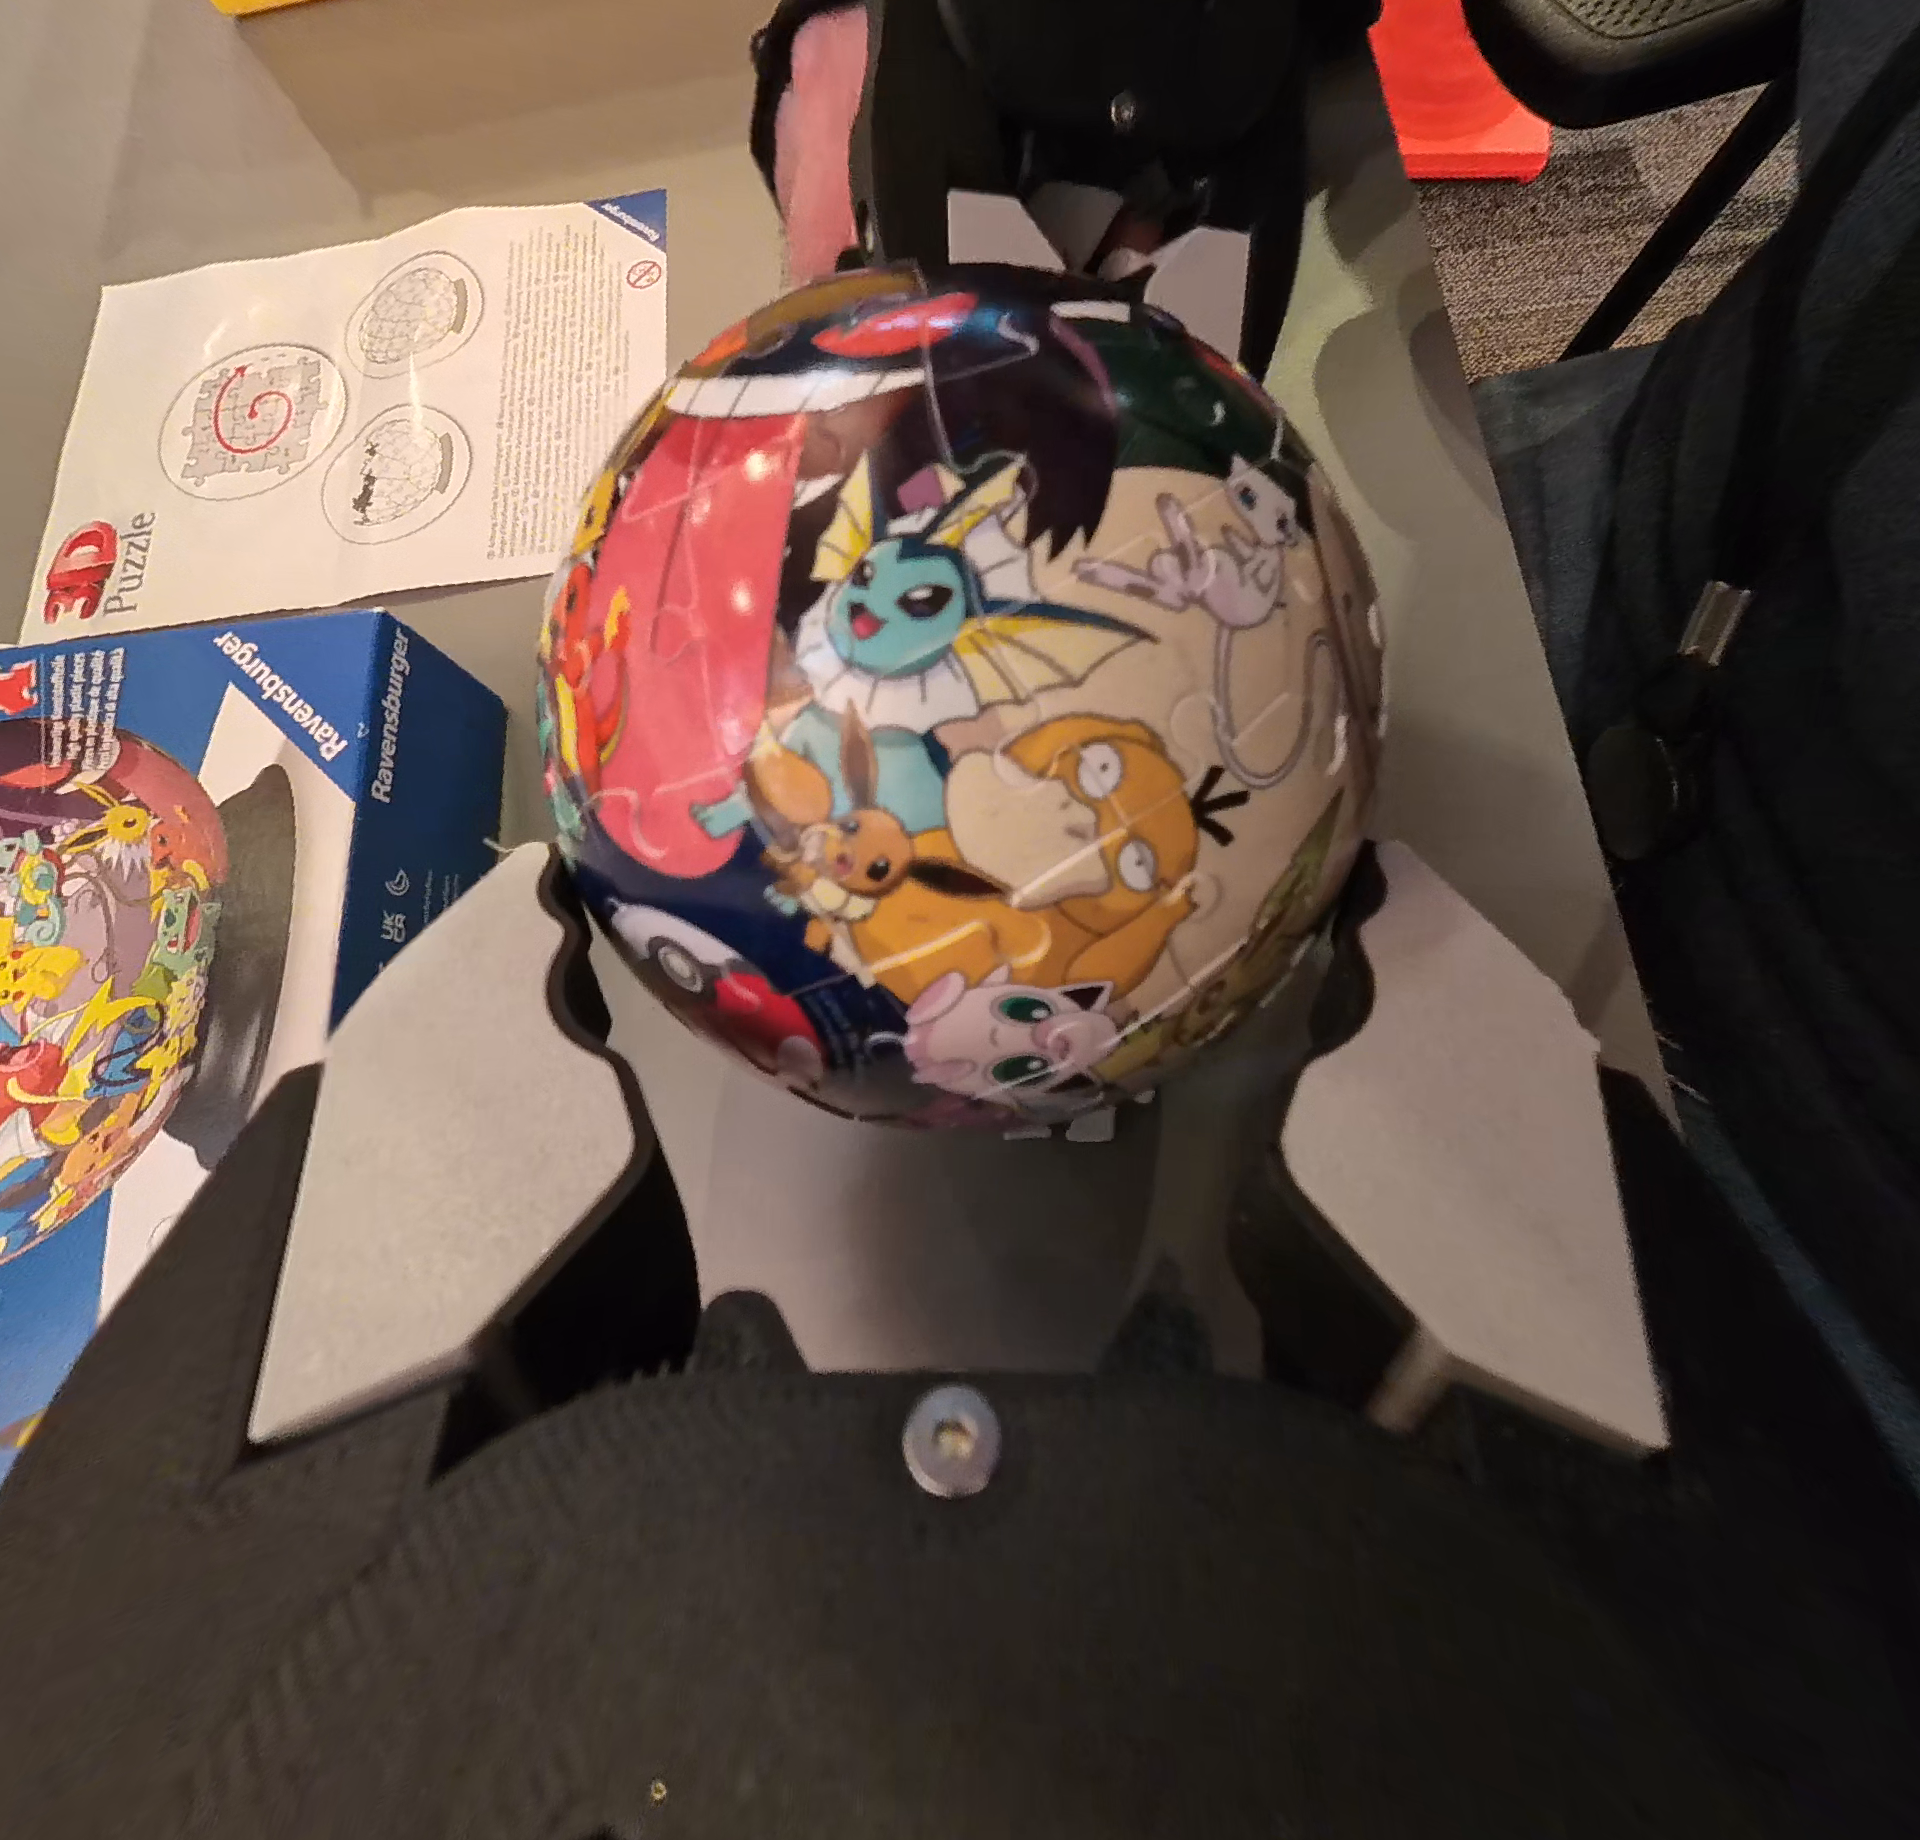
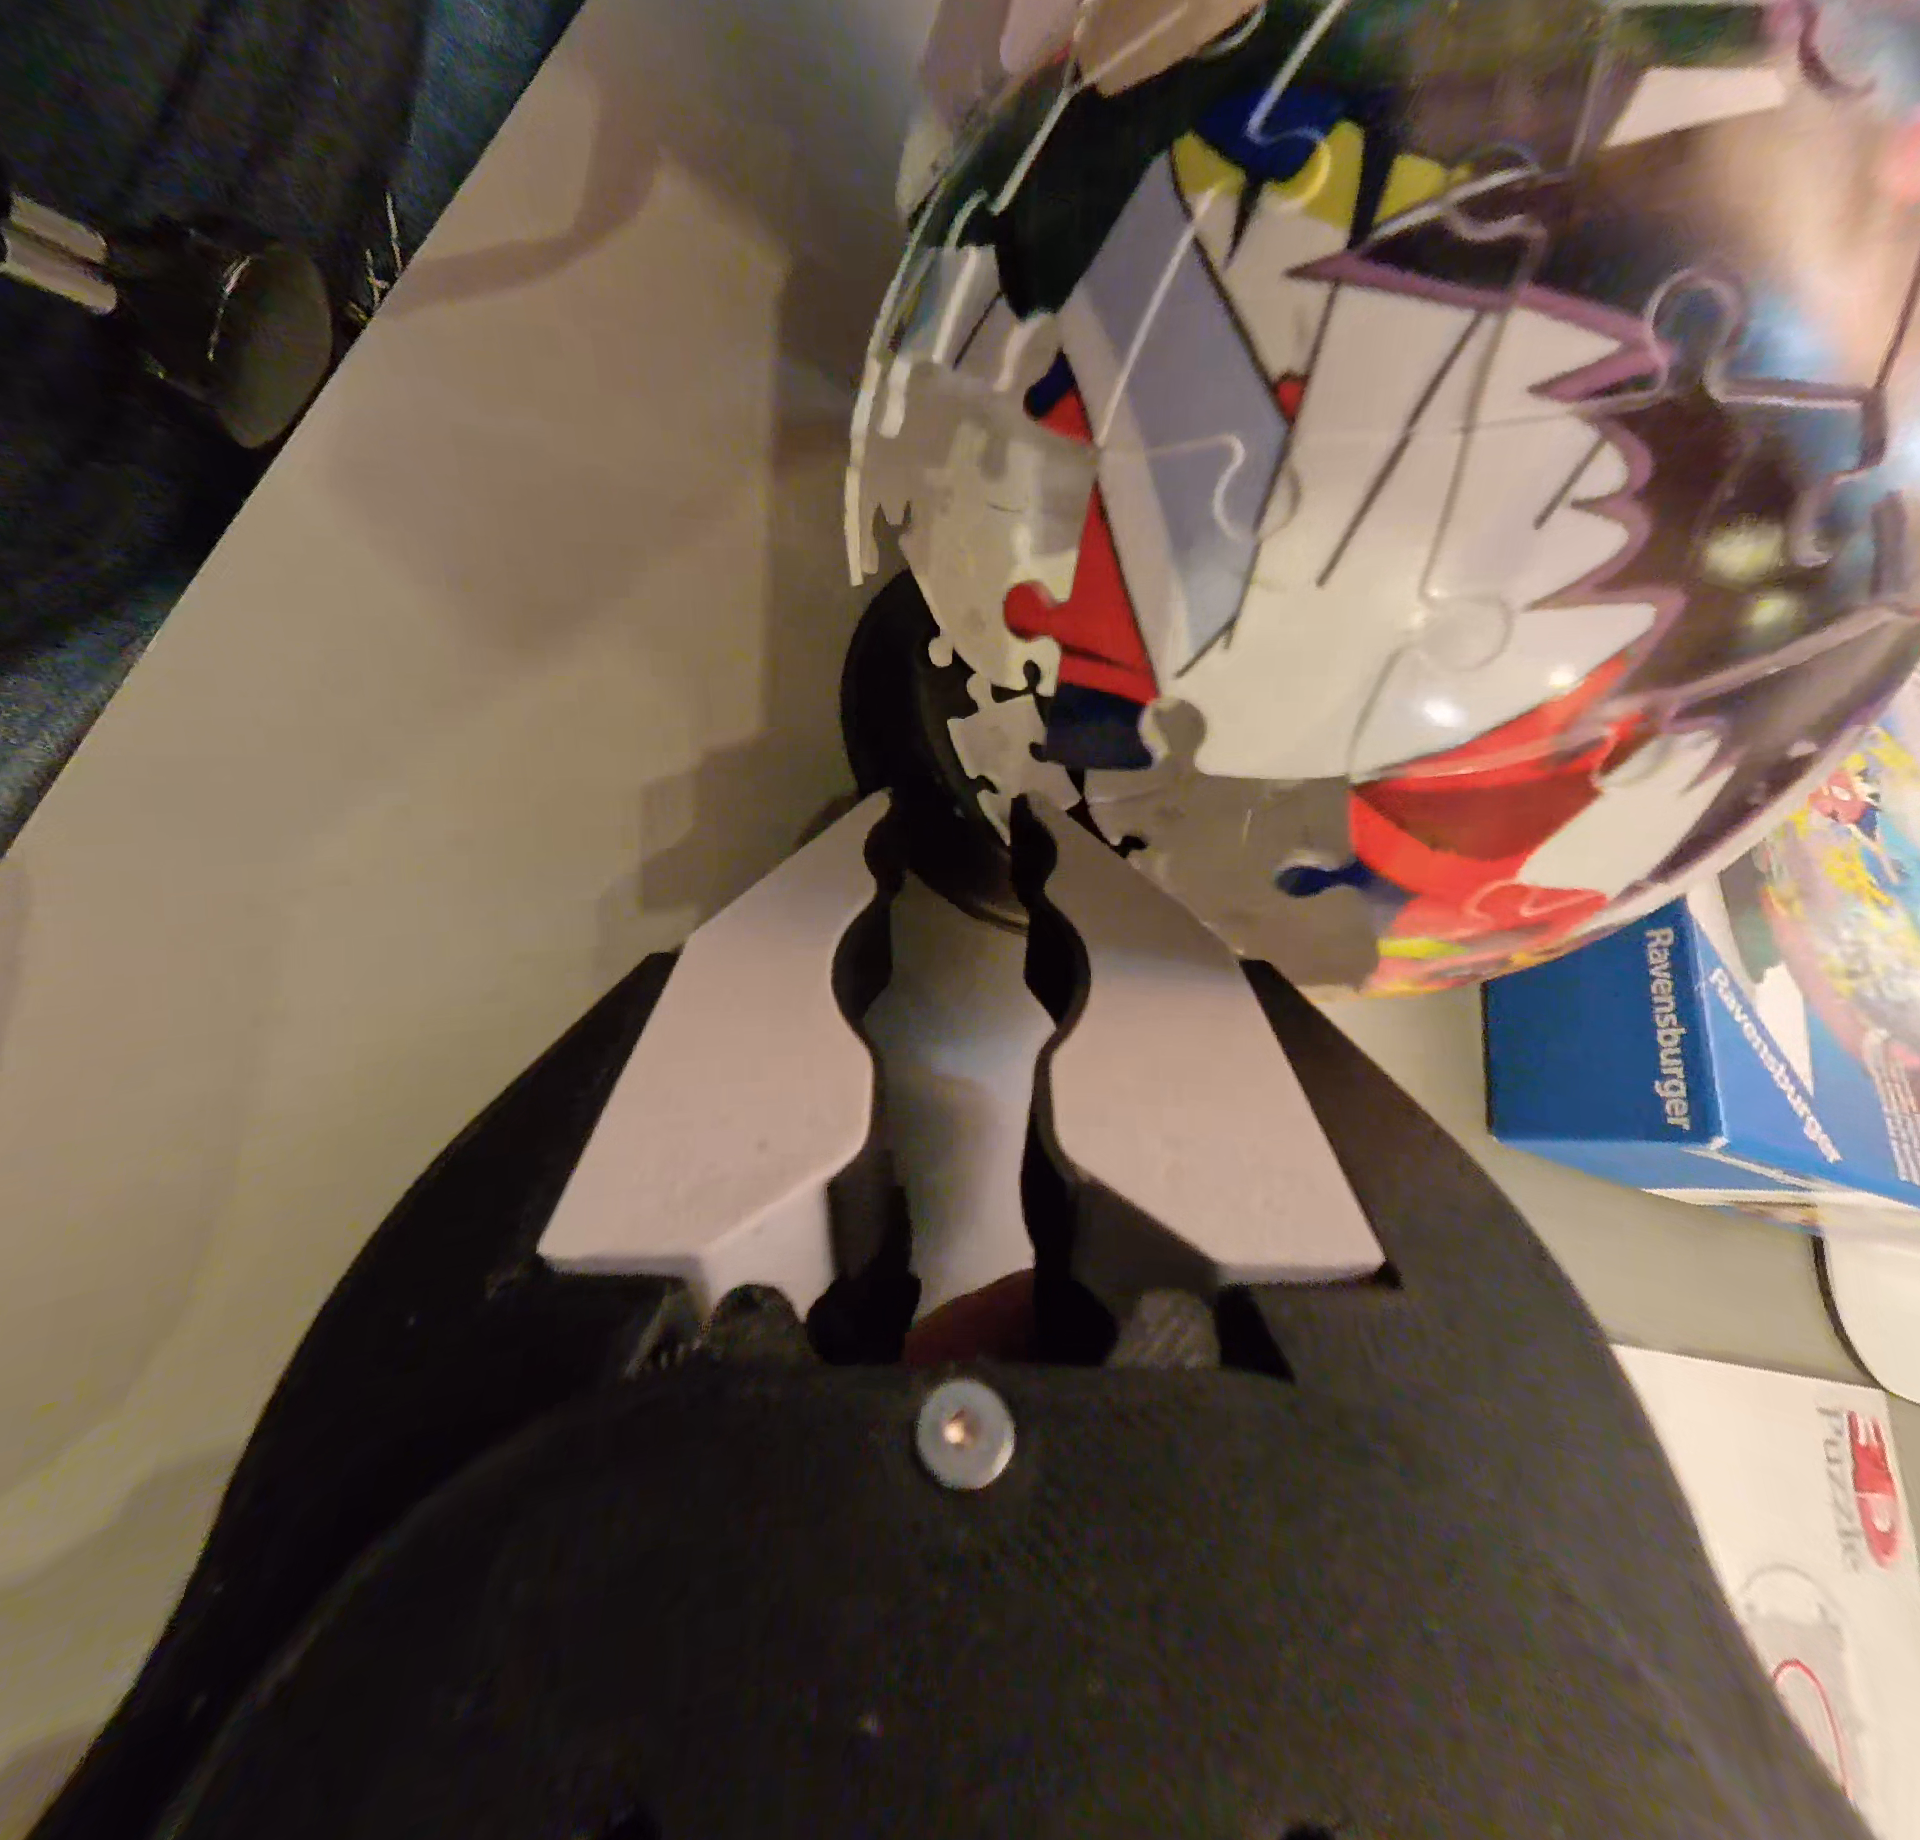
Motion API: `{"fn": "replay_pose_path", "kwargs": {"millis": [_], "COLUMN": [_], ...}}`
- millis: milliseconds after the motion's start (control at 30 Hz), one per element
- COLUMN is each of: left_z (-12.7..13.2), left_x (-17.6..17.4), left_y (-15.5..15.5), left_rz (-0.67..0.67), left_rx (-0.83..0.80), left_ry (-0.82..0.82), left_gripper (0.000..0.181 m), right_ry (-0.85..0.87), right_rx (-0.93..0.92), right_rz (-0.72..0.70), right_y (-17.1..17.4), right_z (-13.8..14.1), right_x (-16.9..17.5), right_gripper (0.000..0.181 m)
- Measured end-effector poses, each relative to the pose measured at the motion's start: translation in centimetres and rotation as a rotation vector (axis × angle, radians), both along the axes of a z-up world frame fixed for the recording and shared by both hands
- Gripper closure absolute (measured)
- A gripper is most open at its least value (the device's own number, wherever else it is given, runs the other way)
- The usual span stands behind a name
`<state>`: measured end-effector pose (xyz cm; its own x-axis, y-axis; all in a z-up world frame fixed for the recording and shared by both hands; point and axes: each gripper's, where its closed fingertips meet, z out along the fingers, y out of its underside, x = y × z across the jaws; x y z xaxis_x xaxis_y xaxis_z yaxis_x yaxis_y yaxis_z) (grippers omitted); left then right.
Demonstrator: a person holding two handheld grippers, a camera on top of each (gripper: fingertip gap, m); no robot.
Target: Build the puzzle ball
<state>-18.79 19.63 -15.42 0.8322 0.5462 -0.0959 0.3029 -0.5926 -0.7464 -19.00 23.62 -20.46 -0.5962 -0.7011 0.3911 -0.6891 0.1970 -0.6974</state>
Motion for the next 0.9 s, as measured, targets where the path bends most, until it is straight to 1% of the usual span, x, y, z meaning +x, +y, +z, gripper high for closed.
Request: {"fn": "replay_pose_path", "kwargs": {"millis": [133, 167, 500, 700, 900], "left_z": [0.0, 0.0, 0.02, 0.03, 0.03], "left_x": [0.07, 0.08, 0.09, 0.09, 0.09], "left_y": [-0.11, -0.15, -0.11, -0.15, -0.13], "left_rz": [0.001, 0.002, 0.003, 0.006, 0.006], "left_rx": [0.001, 0.001, 0.001, 0.004, 0.003], "left_ry": [-0.002, -0.003, -0.001, -0.004, -0.003], "left_gripper": [0.049, 0.049, 0.049, 0.049, 0.049], "right_ry": [-0.006, -0.013, 0.031, 0.08, 0.096], "right_rx": [-0.026, -0.035, -0.103, -0.107, -0.105], "right_rz": [-0.002, -0.005, -0.04, -0.077, -0.058], "right_y": [0.08, 0.11, 0.22, -0.27, -0.39], "right_z": [0.3, 0.51, 0.82, 0.64, 0.61], "right_x": [-0.03, -0.03, -0.27, -0.34, 0.19], "right_gripper": [0.172, 0.179, 0.181, 0.181, 0.181]}}
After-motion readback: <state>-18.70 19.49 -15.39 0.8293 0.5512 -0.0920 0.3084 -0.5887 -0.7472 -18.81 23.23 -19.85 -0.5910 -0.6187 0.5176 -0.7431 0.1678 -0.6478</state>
